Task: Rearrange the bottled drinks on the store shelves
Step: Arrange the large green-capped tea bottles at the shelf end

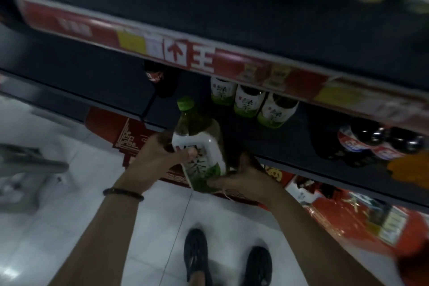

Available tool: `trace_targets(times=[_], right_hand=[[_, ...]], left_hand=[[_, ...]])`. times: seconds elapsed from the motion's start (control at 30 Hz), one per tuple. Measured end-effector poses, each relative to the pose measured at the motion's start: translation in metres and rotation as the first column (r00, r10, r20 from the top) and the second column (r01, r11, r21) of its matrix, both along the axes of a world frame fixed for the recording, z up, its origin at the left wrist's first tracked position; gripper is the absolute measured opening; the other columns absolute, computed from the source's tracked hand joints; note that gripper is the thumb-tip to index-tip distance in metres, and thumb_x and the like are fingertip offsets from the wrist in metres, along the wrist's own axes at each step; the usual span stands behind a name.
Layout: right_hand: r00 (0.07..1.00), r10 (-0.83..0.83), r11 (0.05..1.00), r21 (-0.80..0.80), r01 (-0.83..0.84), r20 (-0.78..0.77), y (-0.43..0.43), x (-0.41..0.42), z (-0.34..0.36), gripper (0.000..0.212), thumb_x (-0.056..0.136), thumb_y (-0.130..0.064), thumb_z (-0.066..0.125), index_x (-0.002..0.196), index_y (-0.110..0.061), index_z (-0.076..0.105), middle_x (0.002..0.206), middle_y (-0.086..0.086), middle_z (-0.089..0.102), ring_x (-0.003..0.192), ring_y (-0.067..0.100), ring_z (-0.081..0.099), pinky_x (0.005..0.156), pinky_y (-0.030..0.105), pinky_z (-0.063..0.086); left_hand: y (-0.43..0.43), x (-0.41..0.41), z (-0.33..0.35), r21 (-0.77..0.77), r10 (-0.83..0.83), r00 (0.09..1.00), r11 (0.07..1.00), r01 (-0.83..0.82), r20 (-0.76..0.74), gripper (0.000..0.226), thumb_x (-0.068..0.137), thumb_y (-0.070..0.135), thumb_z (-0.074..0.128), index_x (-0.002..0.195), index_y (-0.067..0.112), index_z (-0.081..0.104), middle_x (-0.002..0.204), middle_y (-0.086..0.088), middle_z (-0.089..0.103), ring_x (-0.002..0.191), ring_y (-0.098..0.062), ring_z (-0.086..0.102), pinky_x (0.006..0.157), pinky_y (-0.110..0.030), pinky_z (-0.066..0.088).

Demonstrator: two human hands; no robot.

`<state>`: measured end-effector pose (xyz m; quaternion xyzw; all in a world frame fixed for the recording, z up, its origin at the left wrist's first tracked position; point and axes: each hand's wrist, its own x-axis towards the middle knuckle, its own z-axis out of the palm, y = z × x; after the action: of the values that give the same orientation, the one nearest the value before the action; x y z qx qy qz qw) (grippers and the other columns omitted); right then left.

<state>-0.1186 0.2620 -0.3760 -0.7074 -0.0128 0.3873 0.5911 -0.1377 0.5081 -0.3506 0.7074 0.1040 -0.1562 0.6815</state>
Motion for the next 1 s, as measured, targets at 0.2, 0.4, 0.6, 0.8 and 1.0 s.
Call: trace_targets(times=[0.2, 0.4, 0.6, 0.8, 1.0], right_hand=[[0.983, -0.107, 0.994, 0.044, 0.102, 0.148, -0.024, -0.065, 0.123, 0.084, 0.067, -0.024, 0.099, 0.141, -0.026, 0.058, 0.131, -0.002, 0.072, 0.124, 0.018, 0.069, 0.098, 0.045, 0.062], [0.907, -0.320, 0.946, 0.036, 0.323, 0.273, -0.057, -0.088, 0.231, 0.081, 0.055, -0.033, 0.100, 0.129, -0.026, 0.067, 0.121, 0.000, 0.078, 0.114, 0.022, 0.075, 0.095, 0.050, 0.063], [0.715, -0.487, 0.826, -0.001, 0.563, 0.502, -0.066, -0.086, 0.318, 0.081, 0.052, -0.047, 0.097, 0.124, -0.032, 0.062, 0.109, -0.012, 0.075, 0.097, 0.005, 0.075, 0.082, 0.039, 0.065], [0.512, -0.558, 0.741, 0.114, 0.662, 0.653, -0.109, -0.086, 0.368, 0.068, 0.071, -0.028, 0.098, 0.123, -0.022, 0.055, 0.117, -0.004, 0.065, 0.103, 0.007, 0.069, 0.075, 0.025, 0.060], [0.624, -0.541, 0.780, 0.060, 0.622, 0.563, -0.205, -0.083, 0.413, 0.068, 0.071, -0.022, 0.099, 0.131, -0.025, 0.066, 0.114, -0.005, 0.079, 0.105, 0.017, 0.076, 0.088, 0.042, 0.064]], left_hand=[[-0.033, -0.056, 0.141, -0.063, -0.001, 0.999, 0.998, 0.003, 0.035, 0.044, 0.078, 0.031, 0.083, 0.118, 0.014, 0.075, 0.115, -0.011, 0.080, 0.103, -0.026, 0.078, 0.072, -0.026, 0.063], [-0.085, -0.072, 0.245, 0.042, 0.087, 0.994, 0.995, -0.090, 0.068, 0.055, 0.078, 0.041, 0.084, 0.127, 0.022, 0.066, 0.115, 0.002, 0.079, 0.108, -0.019, 0.077, 0.089, -0.044, 0.065], [-0.171, -0.048, 0.330, 0.165, 0.130, 0.956, 0.970, -0.178, 0.263, 0.066, 0.062, 0.061, 0.092, 0.117, 0.039, 0.063, 0.104, 0.022, 0.074, 0.095, 0.004, 0.072, 0.075, -0.019, 0.062], [-0.207, -0.002, 0.380, 0.042, -0.036, 0.961, 0.999, 0.025, 0.272, 0.050, 0.067, 0.037, 0.098, 0.111, 0.028, 0.077, 0.099, 0.012, 0.082, 0.092, -0.009, 0.079, 0.074, -0.029, 0.066], [-0.264, 0.046, 0.418, -0.135, -0.378, 0.872, 0.891, 0.434, 0.311, 0.065, 0.072, 0.026, 0.096, 0.130, 0.012, 0.070, 0.125, -0.015, 0.077, 0.118, -0.037, 0.073, 0.099, -0.059, 0.058]])
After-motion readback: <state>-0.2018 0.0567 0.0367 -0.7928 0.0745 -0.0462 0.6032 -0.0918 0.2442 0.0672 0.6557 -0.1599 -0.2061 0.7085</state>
